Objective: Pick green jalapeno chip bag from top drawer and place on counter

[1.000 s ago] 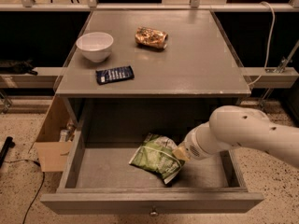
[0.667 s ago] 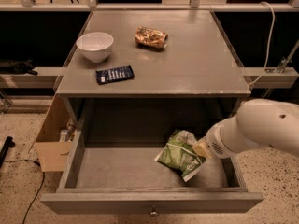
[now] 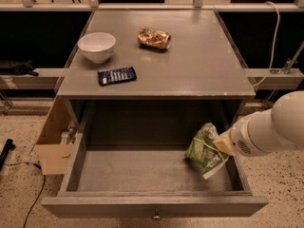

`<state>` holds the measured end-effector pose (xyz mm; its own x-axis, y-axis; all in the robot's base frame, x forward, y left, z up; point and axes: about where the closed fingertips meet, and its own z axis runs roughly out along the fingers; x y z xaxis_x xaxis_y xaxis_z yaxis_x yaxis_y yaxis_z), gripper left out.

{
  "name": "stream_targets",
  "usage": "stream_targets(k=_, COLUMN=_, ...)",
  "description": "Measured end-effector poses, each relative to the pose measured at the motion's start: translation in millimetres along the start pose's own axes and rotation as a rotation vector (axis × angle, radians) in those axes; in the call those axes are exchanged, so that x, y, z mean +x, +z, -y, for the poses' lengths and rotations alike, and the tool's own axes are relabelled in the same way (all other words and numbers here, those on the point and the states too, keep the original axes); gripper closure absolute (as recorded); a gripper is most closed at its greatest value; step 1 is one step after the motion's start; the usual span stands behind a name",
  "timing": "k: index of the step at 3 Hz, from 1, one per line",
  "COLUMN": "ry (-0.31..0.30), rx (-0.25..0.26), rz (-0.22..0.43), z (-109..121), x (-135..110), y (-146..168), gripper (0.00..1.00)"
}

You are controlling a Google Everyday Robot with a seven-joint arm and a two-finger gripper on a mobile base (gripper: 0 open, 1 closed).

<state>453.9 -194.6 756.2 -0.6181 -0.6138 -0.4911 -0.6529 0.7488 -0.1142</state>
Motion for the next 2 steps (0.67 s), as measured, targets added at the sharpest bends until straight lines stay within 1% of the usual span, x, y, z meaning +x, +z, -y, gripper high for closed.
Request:
stream_targets(k=1, ry=-0.042, rx=-0.028, rz=-0.030, z=-8, x=-4, y=11, gripper=1.00)
stream_targets(k=2, ry=-0.052, rx=0.005, rz=0.004, z=6, x=-27, y=-12, gripper=1.00)
